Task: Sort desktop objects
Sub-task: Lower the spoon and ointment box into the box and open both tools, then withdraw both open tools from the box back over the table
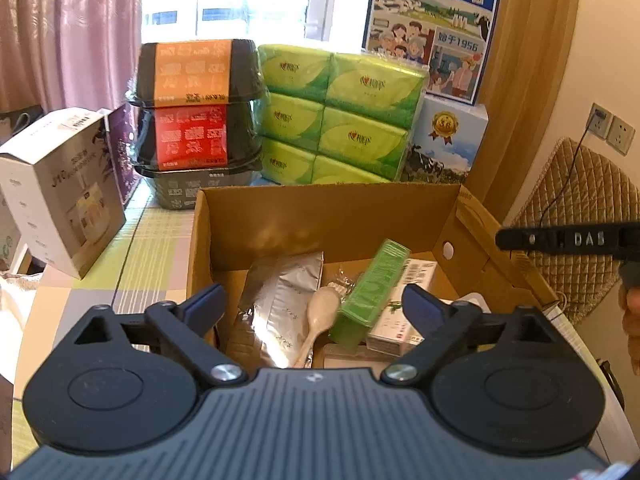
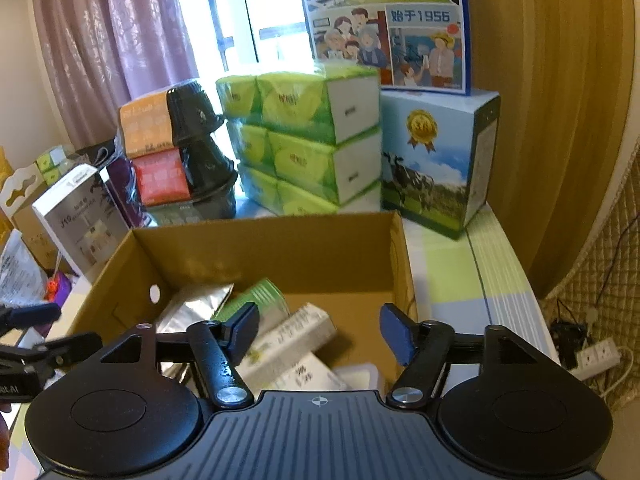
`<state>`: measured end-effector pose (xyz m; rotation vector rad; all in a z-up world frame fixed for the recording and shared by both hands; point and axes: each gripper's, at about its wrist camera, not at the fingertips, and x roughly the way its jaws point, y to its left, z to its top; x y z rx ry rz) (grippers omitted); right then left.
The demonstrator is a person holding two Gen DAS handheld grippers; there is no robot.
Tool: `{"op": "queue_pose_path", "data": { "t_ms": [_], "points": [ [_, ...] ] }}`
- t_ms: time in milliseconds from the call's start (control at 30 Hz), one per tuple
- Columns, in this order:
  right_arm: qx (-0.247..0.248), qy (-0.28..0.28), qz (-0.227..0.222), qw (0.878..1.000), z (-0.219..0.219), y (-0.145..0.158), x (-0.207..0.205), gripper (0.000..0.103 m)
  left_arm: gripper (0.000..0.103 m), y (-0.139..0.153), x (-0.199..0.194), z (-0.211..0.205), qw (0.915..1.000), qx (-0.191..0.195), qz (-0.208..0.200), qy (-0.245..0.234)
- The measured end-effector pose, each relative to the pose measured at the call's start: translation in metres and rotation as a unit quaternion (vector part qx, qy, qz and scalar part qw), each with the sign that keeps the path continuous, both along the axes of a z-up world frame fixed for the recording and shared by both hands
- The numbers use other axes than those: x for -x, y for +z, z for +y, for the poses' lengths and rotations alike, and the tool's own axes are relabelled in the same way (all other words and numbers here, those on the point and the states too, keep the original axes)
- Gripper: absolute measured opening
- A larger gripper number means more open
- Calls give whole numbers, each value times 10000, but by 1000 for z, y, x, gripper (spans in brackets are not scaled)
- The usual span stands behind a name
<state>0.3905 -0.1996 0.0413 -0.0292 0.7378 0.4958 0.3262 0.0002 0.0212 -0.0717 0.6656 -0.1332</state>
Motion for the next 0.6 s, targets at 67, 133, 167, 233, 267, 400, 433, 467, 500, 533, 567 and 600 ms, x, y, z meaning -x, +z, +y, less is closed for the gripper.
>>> {"op": "queue_pose_path", "data": {
  "t_ms": [67, 133, 167, 233, 267, 400, 433, 467, 500, 533, 567, 600],
  "points": [
    [39, 58, 22, 10000, -1, -1, 8, 72, 97, 2, 7, -2, 10000, -7, -32, 53],
    [25, 141, 32, 9999, -3, 0, 17, 75, 98, 5, 14, -4, 10000, -50, -30, 69],
    [42, 172, 26, 9998, -3, 1, 22, 77, 98, 6, 18, -4, 9999, -47, -34, 87],
    [64, 245, 10, 9997, -3, 4, 31, 81, 100, 9, 25, -5, 9999, -5, -45, 104],
    [69, 282, -5, 9996, -4, 5, 36, 83, 100, 10, 30, -6, 9999, 11, -48, 124],
    [53, 400, -85, 9991, -6, 13, 55, 91, 101, 16, 45, -9, 9998, 59, -12, 172],
    [55, 428, -94, 9990, -7, 14, 60, 94, 101, 17, 49, -10, 9998, 57, 0, 171],
    [64, 458, -104, 9989, -7, 16, 64, 96, 101, 18, 54, -12, 9999, 30, -3, 164],
    [74, 489, -116, 9987, -8, 17, 69, 96, 101, 19, 58, -13, 9999, 3, -5, 168],
    [83, 514, -123, 9986, -8, 19, 73, 98, 101, 20, 63, -14, 9999, -15, -3, 170],
    [90, 543, -127, 9984, -9, 20, 78, 100, 101, 21, 66, -15, 9998, -15, 2, 175],
    [101, 581, -125, 9982, -10, 21, 83, 101, 101, 21, 70, -15, 9998, -7, 8, 186]
  ]
}}
